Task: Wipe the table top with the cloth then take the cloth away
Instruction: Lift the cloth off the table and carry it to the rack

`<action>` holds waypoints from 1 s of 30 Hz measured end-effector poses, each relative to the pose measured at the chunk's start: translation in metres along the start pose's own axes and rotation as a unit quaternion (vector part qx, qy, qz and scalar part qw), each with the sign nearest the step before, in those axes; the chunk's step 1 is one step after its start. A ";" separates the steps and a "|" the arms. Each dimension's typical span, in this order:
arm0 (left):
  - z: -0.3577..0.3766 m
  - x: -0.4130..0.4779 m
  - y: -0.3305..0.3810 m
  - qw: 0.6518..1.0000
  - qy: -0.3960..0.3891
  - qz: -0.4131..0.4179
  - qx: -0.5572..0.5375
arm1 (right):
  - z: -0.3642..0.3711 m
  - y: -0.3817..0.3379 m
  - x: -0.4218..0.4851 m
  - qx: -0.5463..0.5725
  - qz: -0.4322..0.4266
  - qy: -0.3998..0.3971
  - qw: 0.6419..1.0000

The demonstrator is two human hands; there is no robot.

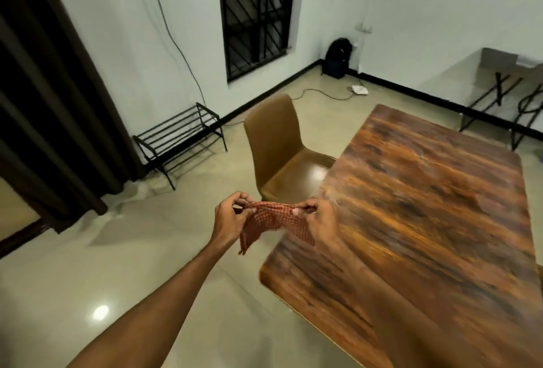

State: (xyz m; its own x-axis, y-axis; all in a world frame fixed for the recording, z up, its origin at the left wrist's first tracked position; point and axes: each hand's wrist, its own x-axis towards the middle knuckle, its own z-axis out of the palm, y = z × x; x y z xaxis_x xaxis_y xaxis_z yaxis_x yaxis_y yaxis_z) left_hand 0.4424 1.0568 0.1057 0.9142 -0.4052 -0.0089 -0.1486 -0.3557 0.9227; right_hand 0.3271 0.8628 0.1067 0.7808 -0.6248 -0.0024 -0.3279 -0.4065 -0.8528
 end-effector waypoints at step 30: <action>-0.267 0.439 -0.082 0.965 0.002 -0.164 -0.202 | 0.325 -0.209 0.437 0.124 0.177 -0.359 0.908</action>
State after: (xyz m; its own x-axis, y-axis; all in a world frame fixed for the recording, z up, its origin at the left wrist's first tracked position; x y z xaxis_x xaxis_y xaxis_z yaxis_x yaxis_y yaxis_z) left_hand 0.9569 1.1330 0.1289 0.8884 -0.3235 -0.3257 0.3081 -0.1057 0.9455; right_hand 0.9094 0.8917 0.1140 0.8243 -0.0556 -0.5634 -0.5658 -0.0461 -0.8232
